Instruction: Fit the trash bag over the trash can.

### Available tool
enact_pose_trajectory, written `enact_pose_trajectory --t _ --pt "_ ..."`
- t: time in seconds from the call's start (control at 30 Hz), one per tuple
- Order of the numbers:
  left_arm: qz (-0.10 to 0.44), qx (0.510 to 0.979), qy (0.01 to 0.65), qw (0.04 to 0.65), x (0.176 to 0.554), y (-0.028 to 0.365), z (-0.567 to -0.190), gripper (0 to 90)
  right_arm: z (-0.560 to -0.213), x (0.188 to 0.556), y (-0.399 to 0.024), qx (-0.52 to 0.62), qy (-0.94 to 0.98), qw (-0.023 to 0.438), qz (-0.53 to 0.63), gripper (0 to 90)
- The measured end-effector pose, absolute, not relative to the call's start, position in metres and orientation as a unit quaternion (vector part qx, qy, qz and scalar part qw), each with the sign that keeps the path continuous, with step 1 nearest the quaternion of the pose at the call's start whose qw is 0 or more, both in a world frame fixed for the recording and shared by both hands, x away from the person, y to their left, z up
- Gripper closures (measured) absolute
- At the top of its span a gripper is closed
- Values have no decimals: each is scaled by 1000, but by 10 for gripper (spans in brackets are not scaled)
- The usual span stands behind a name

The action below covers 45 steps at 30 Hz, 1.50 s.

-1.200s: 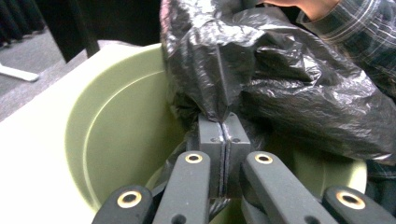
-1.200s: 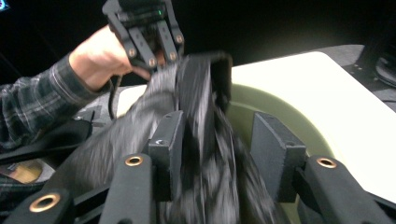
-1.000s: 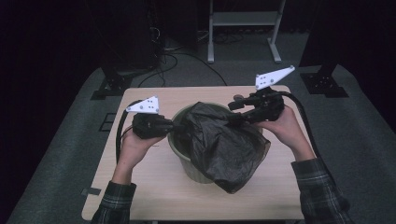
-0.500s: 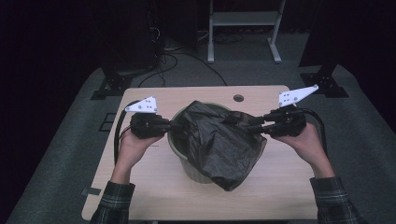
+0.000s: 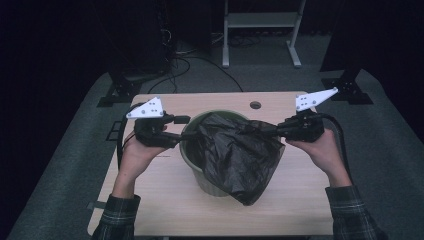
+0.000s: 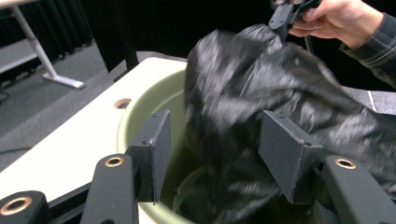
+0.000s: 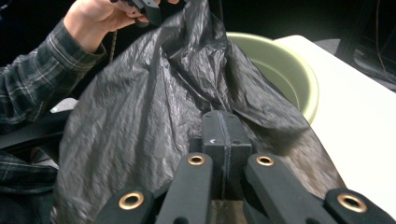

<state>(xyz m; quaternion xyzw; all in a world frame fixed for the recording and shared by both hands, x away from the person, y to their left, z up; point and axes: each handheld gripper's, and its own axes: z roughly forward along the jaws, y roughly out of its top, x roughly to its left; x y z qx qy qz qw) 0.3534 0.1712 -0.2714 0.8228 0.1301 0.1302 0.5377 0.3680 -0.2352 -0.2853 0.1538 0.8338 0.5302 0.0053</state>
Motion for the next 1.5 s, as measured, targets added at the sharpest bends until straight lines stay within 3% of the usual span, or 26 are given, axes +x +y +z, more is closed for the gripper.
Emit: enact_pose_trajectory --t 0.13,0.47,0.63,0.83,1.03,1.4,1.5 --pt "134 822 120 541 355 161 -265 431 -277 371 -223 145 837 9 528 899" --pt "88 846 114 514 370 137 -285 574 -258 375 -201 122 821 12 558 899" --pt "81 856 111 499 371 130 -292 571 -248 381 -183 116 818 18 563 899" --pt "114 842 134 511 369 148 -284 431 -249 391 -164 118 822 18 557 900" --pt "130 820 138 540 365 173 -261 438 -254 394 -157 123 829 21 545 900" --pt "97 819 104 556 368 145 -244 445 -253 393 -133 106 836 23 539 900" --pt "78 826 98 550 370 139 -248 504 -253 392 -133 105 834 22 541 900"
